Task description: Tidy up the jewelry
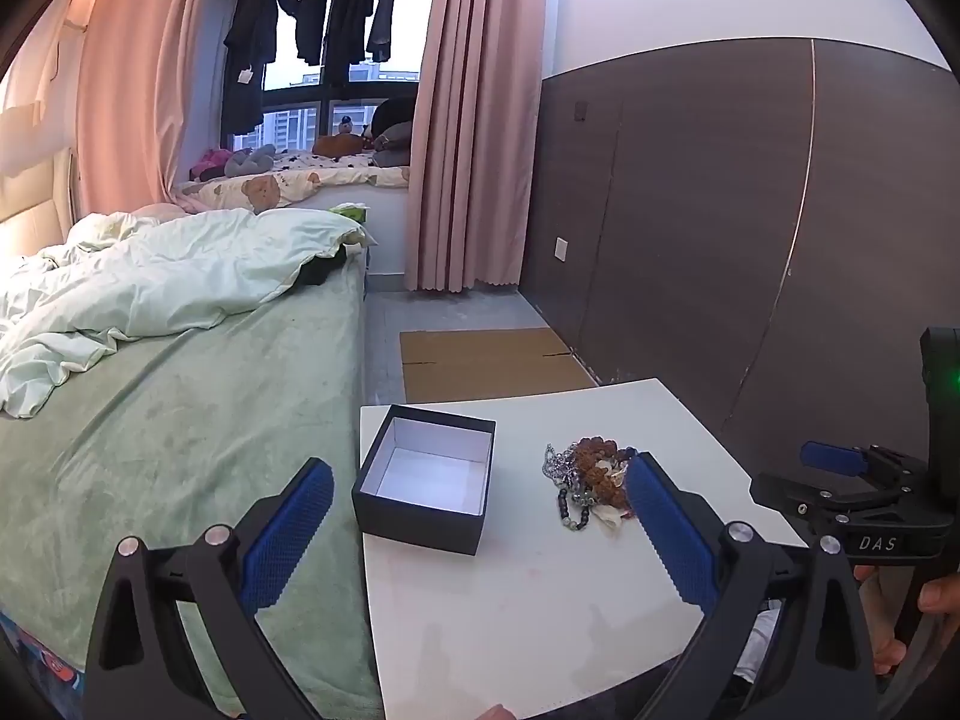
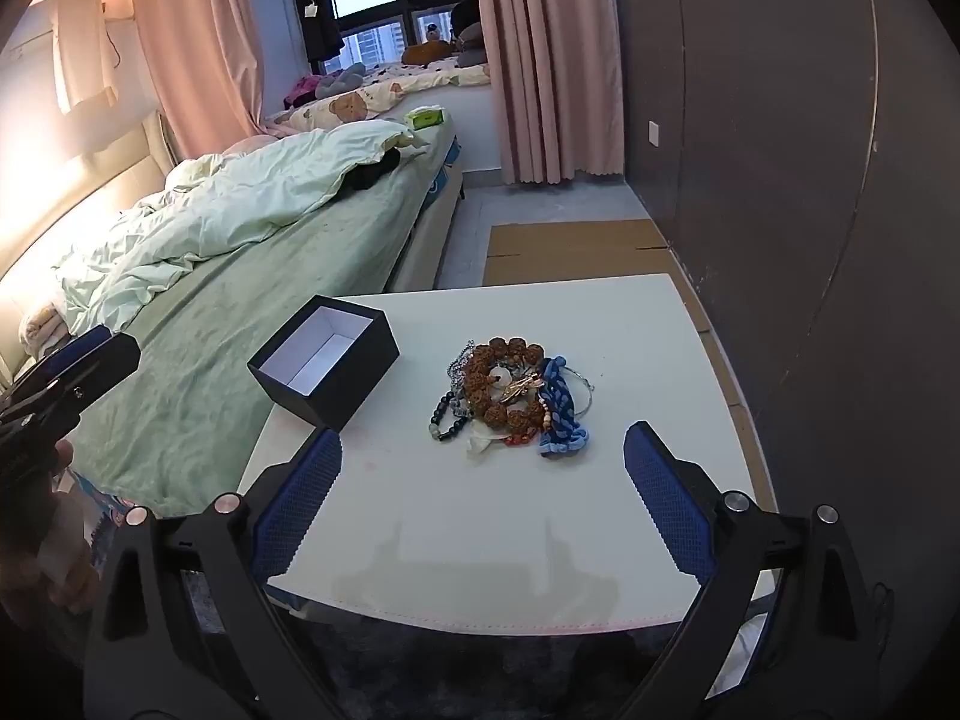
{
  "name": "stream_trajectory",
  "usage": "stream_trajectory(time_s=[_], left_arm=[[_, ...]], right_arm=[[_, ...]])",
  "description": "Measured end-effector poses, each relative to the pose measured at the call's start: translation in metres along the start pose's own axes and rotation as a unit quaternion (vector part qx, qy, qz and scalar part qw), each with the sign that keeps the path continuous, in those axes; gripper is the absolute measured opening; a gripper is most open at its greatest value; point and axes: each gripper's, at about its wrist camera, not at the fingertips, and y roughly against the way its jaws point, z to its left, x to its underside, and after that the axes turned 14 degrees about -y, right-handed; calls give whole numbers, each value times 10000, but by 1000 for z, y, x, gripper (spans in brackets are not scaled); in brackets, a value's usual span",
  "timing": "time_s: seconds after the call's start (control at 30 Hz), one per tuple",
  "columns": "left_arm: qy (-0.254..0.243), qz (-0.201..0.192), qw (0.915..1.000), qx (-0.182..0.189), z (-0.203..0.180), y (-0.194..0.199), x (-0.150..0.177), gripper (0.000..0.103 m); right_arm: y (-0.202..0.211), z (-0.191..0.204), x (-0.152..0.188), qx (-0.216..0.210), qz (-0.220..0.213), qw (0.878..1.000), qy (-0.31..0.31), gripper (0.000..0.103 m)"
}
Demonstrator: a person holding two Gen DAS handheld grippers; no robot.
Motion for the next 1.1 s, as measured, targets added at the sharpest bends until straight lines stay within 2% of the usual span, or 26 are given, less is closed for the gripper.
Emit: stream_trajectory(time_s=[1.1], left_arm=[[83,-1,10000,13,2,0,-1,95]], right_arm=[[3,0,1,60,-143,9999,21,97]])
